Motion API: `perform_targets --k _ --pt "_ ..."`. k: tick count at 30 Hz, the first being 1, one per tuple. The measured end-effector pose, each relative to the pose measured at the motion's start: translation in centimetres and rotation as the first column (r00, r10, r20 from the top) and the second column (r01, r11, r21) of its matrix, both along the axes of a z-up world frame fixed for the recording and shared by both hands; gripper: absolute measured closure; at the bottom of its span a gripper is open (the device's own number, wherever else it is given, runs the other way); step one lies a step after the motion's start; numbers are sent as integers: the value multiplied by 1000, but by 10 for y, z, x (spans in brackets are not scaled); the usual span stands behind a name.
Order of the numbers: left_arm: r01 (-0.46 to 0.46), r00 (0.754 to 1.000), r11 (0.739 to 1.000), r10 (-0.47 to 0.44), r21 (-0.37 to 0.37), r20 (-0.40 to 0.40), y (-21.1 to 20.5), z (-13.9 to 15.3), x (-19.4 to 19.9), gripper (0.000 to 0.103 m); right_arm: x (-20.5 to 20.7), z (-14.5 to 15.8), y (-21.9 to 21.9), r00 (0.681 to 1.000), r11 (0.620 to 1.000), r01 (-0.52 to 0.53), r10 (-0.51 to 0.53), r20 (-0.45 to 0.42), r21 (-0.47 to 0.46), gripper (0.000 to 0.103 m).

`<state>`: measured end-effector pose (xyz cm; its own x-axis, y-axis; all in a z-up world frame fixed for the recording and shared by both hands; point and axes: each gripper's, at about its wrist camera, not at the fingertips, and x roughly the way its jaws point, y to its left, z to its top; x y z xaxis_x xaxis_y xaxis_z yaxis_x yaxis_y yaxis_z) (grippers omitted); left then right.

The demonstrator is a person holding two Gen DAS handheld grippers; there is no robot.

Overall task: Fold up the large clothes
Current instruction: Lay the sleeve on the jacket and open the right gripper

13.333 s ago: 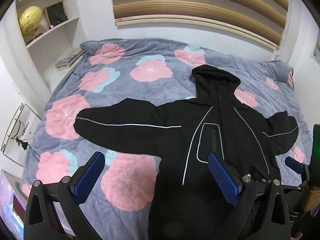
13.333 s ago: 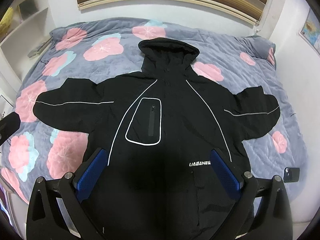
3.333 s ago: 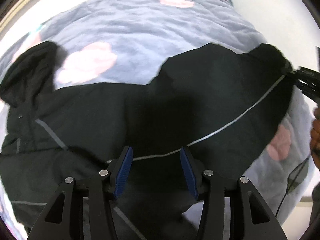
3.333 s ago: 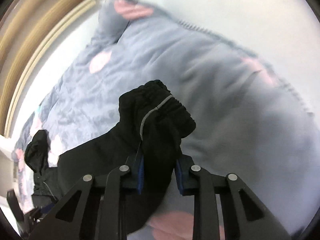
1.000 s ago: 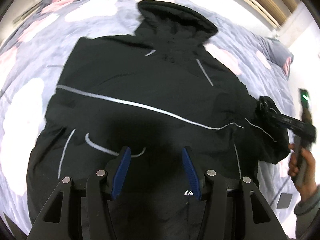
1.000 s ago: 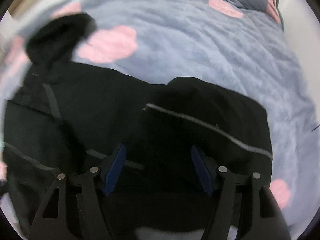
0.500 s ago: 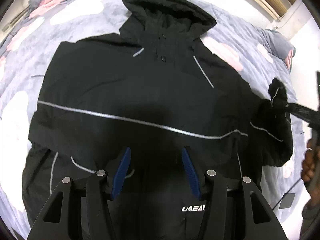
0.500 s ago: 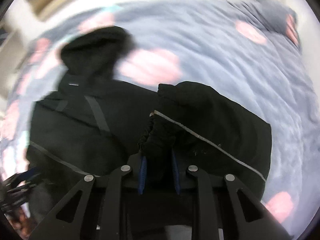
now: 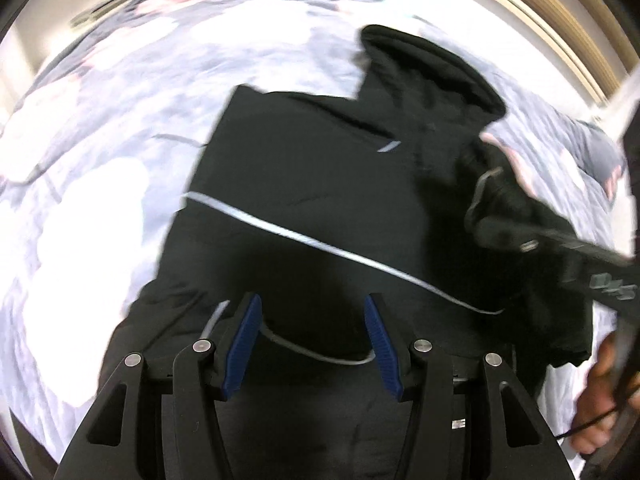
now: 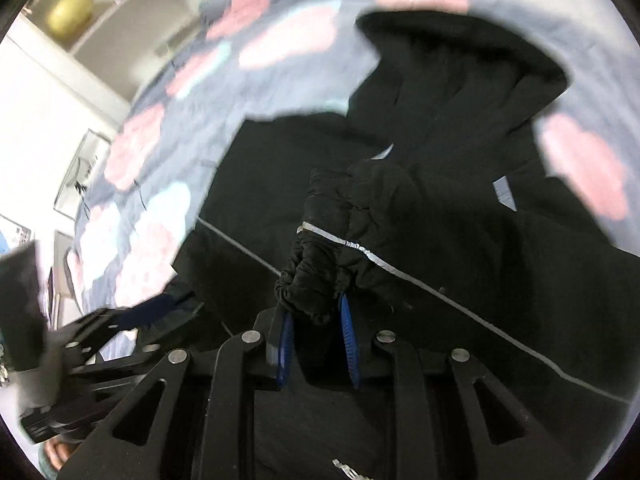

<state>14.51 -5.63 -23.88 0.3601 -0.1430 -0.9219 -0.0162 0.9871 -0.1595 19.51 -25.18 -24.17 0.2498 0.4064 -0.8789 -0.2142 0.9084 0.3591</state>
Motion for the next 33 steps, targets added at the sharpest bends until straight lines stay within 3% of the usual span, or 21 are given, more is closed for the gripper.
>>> perform_targets --k 4,8,9,11,15,17,21,27,30,33 --pt "-43 999 999 43 4 -21 19 -8 -5 48 12 -51 13 996 999 -11 7 -92 -37 74" --pt "-50 998 999 50 3 -38 24 -17 -4 48 14 -67 14 992 1000 4 -5 -130 -2 66" --pt "-47 998 999 47 2 -39 24 -17 -3 48 15 -66 10 990 1000 13 -9 -142 23 64" --pt "-36 999 999 36 -4 -39 21 -19 1 48 16 -59 4 986 997 31 -19 -165 65 48" --pt "-3 999 999 1 -43 -33 12 -15 11 48 0 -23 -26 992 994 36 -23 -128 101 42" --pt "38 999 996 -40 -84 -31 1 -13 21 48 -12 0 -46 995 994 52 -44 -88 96 32" --pt "134 989 972 -144 -191 -38 -23 -19 48 48 -35 23 -97 989 988 146 -143 -46 52 30" --pt "117 982 926 -161 -358 -95 -45 -43 81 47 -67 20 -172 947 950 312 -309 -93 29 29" --pt "150 968 921 -212 -361 -137 -63 -57 90 45 -75 13 -187 936 941 338 -335 -109 6 29" --pt "179 955 950 -231 -256 -187 -81 -74 93 47 -81 9 -192 934 940 341 -338 -113 4 29"
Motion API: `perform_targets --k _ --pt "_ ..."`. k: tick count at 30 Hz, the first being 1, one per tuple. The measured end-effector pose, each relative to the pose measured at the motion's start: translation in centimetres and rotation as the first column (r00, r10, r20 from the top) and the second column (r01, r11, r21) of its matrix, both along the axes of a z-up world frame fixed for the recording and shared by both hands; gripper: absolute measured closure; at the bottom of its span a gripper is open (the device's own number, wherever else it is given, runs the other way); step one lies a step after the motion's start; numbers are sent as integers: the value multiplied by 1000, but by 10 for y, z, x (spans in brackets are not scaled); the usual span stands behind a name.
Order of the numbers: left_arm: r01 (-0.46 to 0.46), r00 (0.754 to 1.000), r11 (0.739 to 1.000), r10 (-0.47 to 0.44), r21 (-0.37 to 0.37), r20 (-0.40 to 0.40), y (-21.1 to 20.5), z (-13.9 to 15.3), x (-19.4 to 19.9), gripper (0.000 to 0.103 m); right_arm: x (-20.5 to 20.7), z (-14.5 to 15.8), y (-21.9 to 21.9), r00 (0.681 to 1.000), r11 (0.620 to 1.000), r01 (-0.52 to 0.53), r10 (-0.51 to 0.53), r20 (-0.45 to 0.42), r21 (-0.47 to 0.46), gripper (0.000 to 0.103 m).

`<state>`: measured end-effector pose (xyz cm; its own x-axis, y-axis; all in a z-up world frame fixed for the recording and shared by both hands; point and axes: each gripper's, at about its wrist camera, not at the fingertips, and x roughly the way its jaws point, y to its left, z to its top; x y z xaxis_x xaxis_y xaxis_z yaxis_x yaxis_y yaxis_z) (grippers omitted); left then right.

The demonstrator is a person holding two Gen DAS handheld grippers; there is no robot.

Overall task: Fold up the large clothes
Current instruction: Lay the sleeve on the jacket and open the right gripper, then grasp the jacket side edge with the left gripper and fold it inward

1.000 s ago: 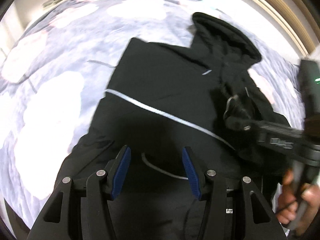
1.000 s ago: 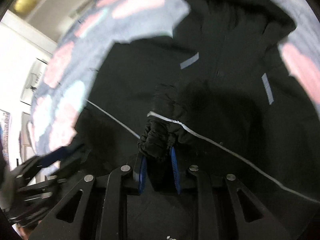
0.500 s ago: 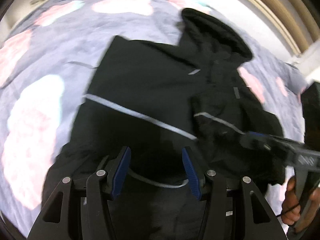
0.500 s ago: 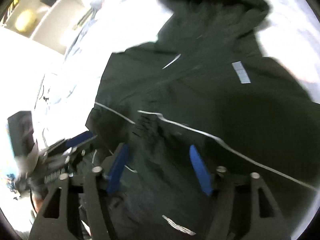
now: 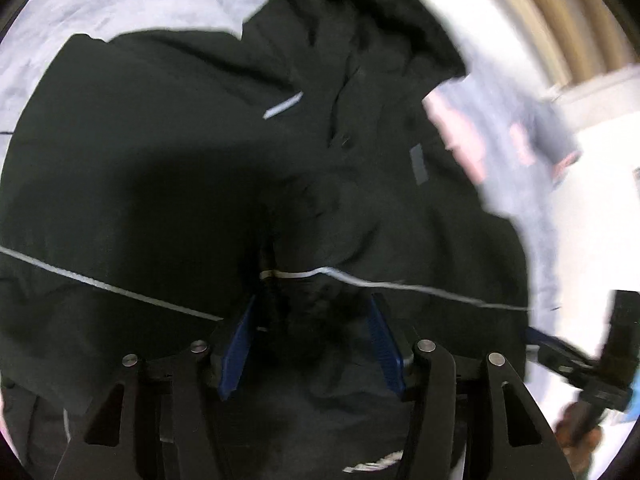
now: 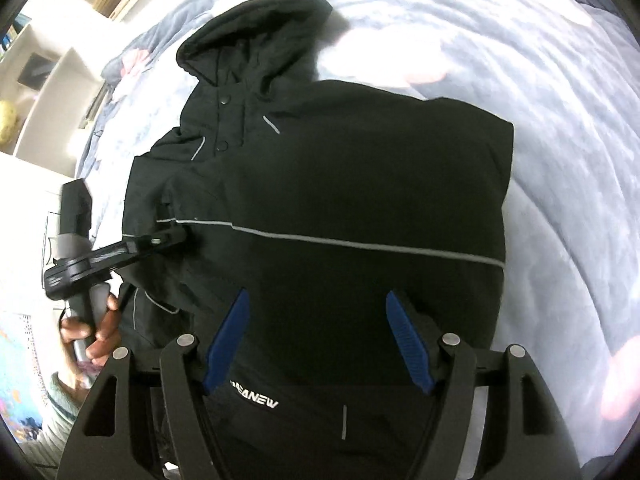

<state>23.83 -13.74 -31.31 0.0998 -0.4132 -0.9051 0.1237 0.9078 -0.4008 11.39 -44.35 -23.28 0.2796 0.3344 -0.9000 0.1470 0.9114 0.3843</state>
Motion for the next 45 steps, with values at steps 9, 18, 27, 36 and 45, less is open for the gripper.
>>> perform_targets --k 9,18,27,36,45 --pt "27 977 999 -21 -25 214 -6 59 -22 85 2 8 -1 1000 998 -2 4 31 -62 29" --pt "-194 939 981 181 17 291 100 100 -11 85 36 -12 22 998 990 -41 46 36 -132 29" --pt "-155 983 967 129 204 132 104 -5 -6 73 63 -74 67 986 895 -166 149 -72 -415 19" --pt "-258 947 940 201 223 250 122 57 -21 53 60 -56 39 997 946 -67 51 -58 -318 13" --pt "-142 943 989 118 52 312 71 97 -33 50 54 -26 101 975 939 -192 216 56 -286 31"
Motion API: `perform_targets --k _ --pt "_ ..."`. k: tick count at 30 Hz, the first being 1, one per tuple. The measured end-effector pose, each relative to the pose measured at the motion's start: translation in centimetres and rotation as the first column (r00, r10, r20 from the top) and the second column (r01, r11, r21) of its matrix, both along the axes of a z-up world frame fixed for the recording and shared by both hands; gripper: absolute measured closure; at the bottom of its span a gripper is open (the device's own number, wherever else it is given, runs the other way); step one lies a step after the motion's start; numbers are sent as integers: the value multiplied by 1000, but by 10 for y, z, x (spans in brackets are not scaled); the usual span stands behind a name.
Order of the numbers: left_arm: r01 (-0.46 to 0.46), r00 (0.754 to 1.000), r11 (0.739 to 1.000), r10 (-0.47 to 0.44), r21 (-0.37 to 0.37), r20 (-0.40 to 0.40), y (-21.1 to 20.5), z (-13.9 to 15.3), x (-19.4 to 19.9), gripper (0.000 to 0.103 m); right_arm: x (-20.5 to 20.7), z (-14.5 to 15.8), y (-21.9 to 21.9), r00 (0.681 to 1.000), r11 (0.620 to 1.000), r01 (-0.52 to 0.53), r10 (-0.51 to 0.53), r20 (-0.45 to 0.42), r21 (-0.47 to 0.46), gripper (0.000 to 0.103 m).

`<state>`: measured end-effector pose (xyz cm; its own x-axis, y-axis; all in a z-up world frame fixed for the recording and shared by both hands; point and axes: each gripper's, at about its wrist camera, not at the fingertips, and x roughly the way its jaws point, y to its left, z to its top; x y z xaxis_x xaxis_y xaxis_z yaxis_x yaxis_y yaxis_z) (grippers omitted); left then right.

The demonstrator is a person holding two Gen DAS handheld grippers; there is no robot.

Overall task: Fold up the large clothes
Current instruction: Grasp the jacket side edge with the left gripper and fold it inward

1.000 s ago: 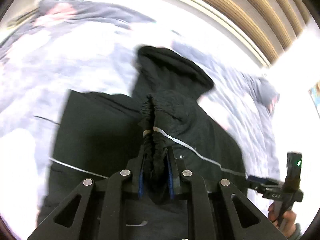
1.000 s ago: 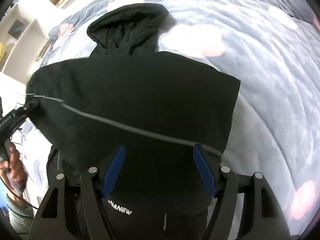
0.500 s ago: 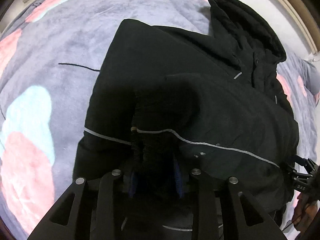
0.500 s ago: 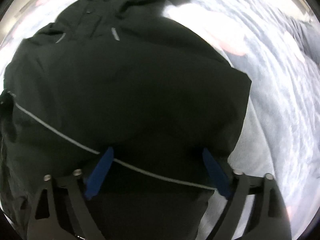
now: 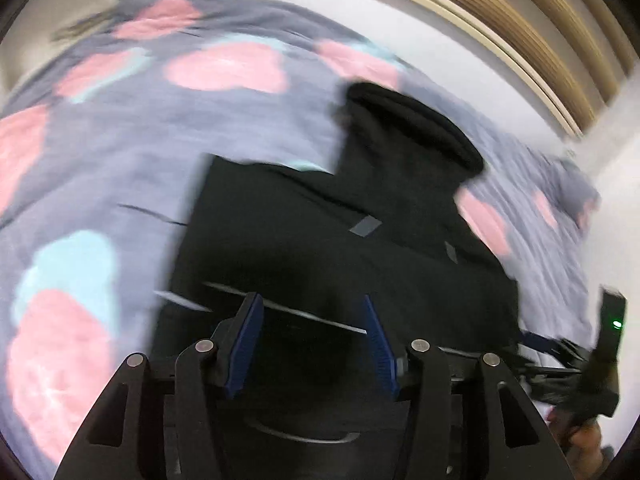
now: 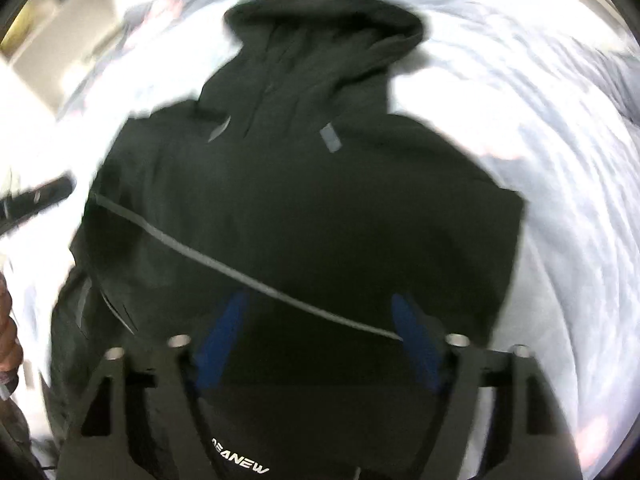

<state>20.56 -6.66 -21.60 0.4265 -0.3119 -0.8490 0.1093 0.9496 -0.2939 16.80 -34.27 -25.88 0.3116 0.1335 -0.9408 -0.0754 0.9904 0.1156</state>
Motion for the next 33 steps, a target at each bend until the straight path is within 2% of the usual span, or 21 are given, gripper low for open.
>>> perform_targets --k 2,4,6,8,10,13,14,16,18,21,23,25,27,29,33 --pt "85 995 996 -85 3 -48 -39 -22 7 50 5 -24 15 998 999 -17 14 -60 -41 31" --pt "122 983 991 -112 61 -143 -63 -56 13 50 6 -46 22 996 996 -21 13 -88 -82 29" --pt "144 967 981 -111 132 -229 -75 -95 17 50 7 -55 30 996 990 -56 46 -76 -132 28" --pt "148 970 974 -110 170 -218 -84 -108 15 50 7 -59 37 995 982 -82 71 -72 -169 26" --pt "152 968 969 -106 195 -227 -90 -105 18 49 8 -57 36 995 985 -76 65 -77 -152 26" --pt "121 973 982 -88 148 -212 -84 -88 18 49 10 -38 25 997 996 -39 33 -73 -80 27" --pt "114 978 986 -91 121 -187 -81 -78 17 49 10 -25 21 999 999 -23 21 -39 -50 27" --pt "108 987 991 -98 78 -126 -78 -59 18 49 14 -9 14 999 999 11 -10 31 -53 27" --pt "99 990 992 -91 75 -108 -77 -50 28 49 26 -5 2 996 996 72 -69 55 -47 27" --pt "73 987 994 -60 78 -149 -70 -71 45 49 45 -31 -13 991 989 129 -132 -37 -68 27" --pt "59 975 996 -44 65 -217 -66 -97 55 49 52 -59 -21 986 989 118 -127 -107 -85 26" --pt "69 975 995 -50 79 -215 -66 -109 59 48 55 -66 -20 990 990 97 -107 -95 -102 23" --pt "87 976 990 -62 115 -210 -74 -110 61 47 55 -66 -18 990 990 86 -98 -99 -112 23" --pt "96 978 987 -69 132 -199 -77 -104 58 47 53 -61 -23 989 991 105 -113 -100 -85 23" --pt "90 981 992 -72 94 -182 -61 -81 35 46 22 -22 -46 985 984 171 -169 -36 51 23"
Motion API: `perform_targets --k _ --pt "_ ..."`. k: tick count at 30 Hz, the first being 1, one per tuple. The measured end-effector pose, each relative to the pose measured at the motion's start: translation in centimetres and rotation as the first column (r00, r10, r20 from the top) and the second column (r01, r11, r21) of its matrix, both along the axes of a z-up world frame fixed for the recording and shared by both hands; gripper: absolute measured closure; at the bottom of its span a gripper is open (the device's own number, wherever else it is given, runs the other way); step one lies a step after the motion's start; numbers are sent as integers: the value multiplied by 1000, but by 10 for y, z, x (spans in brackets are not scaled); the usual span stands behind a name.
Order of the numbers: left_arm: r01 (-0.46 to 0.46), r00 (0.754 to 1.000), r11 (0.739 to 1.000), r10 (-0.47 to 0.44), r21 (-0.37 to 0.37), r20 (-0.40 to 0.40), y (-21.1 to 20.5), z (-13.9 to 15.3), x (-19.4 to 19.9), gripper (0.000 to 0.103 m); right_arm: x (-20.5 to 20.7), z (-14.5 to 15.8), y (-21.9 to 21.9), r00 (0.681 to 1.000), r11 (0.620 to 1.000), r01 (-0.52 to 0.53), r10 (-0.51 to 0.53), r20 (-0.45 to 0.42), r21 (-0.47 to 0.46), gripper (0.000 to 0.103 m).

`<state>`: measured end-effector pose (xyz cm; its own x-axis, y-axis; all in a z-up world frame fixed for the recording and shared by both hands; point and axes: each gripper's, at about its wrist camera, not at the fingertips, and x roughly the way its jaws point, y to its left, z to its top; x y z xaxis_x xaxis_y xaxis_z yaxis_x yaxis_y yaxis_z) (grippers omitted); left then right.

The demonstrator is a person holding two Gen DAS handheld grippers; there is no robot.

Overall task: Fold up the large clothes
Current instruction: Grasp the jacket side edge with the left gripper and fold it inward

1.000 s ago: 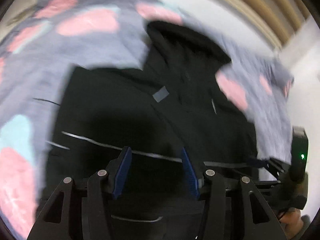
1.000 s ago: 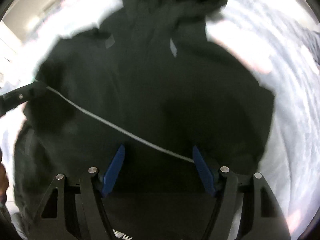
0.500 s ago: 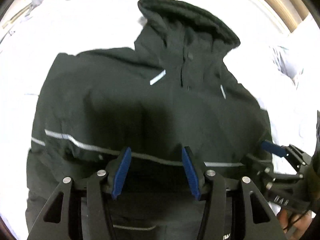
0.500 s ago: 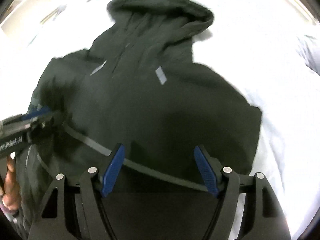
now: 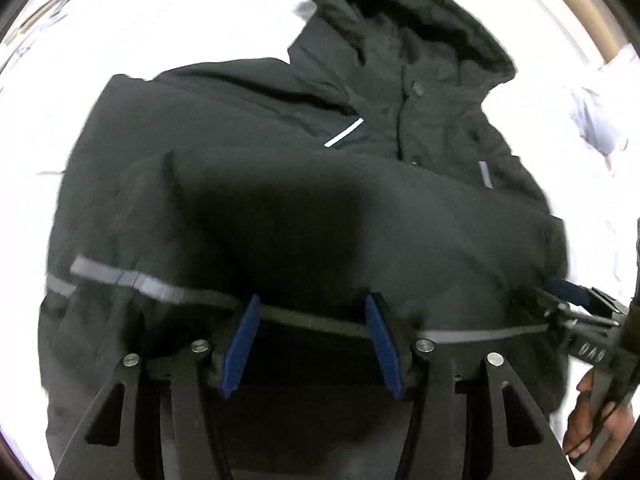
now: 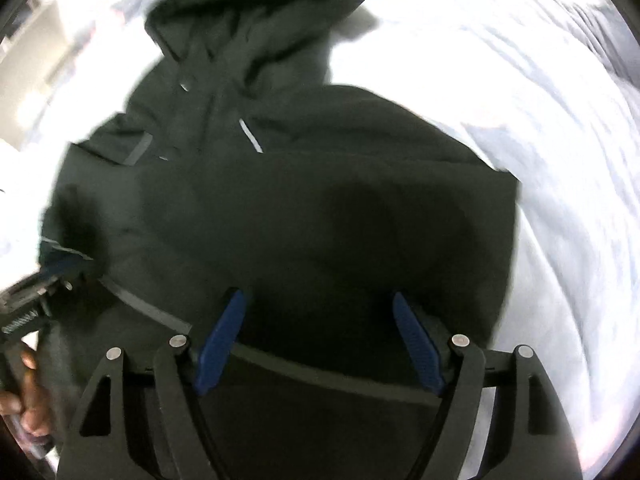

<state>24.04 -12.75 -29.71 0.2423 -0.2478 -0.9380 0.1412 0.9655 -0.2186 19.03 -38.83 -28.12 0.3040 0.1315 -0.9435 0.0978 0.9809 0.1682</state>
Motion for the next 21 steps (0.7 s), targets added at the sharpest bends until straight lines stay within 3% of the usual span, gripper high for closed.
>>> perform_targets --k 5,10,15,21 --pt "-44 999 999 45 -23 27 51 35 -56 46 -65 30 -37 998 999 48 -48 29 -13 23" --pt "-140 989 989 142 -38 31 116 62 -120 46 -137 28 -60 994 994 110 -110 5 -21 23" --pt "-199 980 980 200 -31 23 158 68 -169 46 -197 22 -79 979 979 200 -199 -43 28 23" --pt "-207 978 978 207 -12 -24 188 65 -191 46 -253 15 -76 957 955 289 -285 -57 68 23"
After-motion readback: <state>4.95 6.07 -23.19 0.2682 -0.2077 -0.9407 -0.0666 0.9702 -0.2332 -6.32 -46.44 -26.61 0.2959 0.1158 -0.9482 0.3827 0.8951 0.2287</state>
